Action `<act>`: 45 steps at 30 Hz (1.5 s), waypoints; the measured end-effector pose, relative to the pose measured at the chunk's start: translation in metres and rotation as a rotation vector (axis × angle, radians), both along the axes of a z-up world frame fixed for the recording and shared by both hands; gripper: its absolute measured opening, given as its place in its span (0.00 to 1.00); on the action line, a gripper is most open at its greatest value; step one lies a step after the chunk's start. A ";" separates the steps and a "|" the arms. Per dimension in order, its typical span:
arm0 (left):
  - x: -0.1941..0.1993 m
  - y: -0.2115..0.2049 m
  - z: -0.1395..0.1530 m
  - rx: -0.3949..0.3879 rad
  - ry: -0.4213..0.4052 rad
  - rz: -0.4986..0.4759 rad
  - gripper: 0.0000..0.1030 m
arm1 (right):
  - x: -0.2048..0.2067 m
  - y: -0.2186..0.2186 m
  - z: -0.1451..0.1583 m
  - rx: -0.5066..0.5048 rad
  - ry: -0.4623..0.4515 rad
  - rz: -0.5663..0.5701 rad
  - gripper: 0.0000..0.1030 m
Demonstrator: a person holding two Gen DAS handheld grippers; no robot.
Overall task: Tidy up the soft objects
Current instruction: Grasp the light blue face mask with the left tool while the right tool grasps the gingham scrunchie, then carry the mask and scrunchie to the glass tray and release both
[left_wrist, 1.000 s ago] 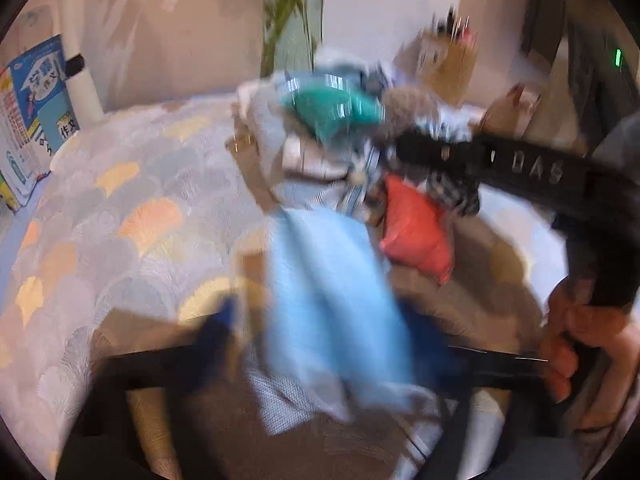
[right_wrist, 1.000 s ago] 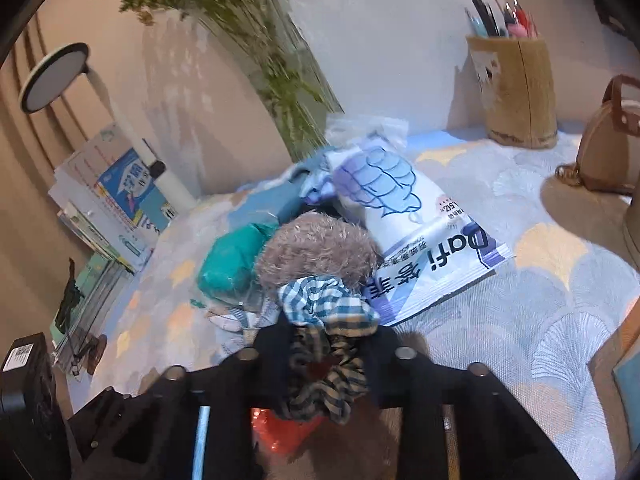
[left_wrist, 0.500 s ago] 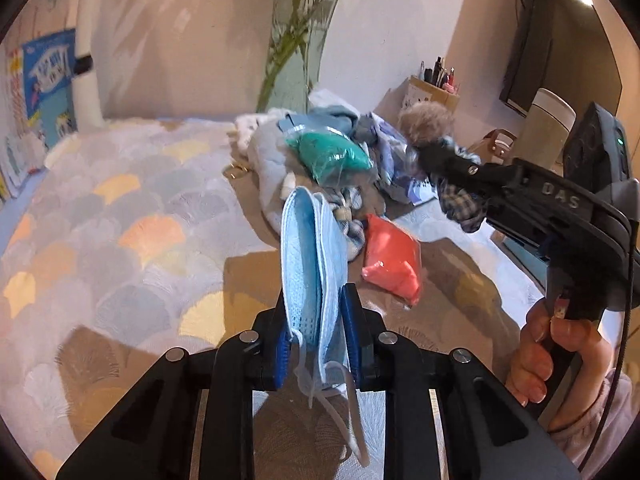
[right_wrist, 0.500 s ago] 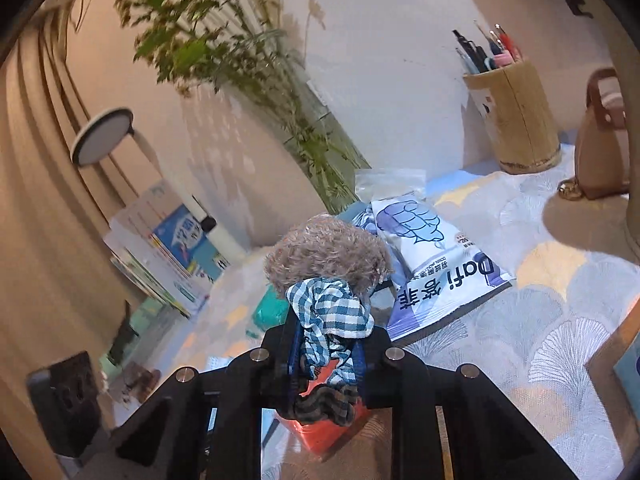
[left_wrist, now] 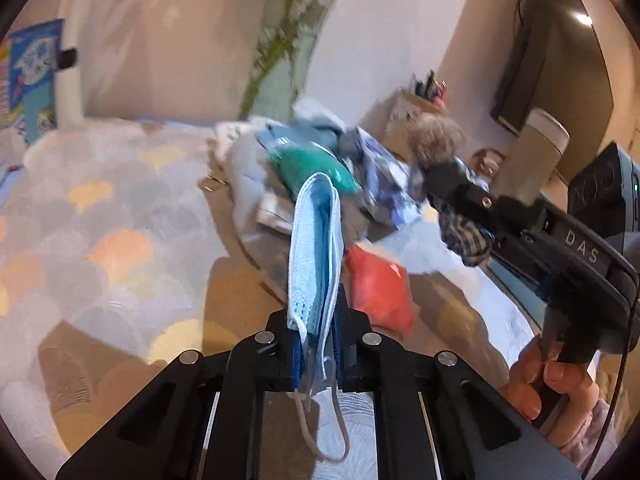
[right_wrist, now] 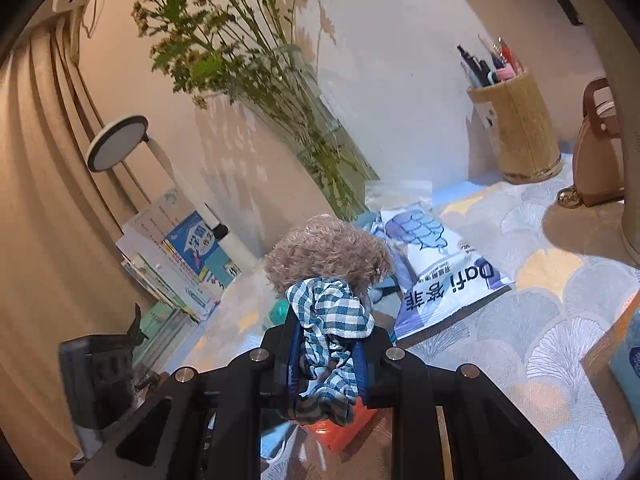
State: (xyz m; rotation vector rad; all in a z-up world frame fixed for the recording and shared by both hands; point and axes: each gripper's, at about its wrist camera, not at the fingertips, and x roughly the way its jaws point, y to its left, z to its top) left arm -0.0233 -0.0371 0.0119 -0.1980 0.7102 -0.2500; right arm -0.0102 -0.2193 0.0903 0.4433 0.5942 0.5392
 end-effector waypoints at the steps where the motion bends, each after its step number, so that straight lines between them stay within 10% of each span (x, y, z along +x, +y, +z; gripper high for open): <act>1: 0.000 0.003 0.001 -0.009 -0.005 0.008 0.08 | -0.001 -0.002 0.000 0.006 -0.002 -0.006 0.21; 30: -0.020 0.013 0.017 0.068 -0.129 0.135 0.09 | -0.046 -0.015 0.018 0.059 -0.151 -0.052 0.21; 45: 0.019 -0.075 0.121 0.004 -0.229 -0.028 0.09 | -0.044 -0.121 0.141 0.038 -0.302 -0.223 0.21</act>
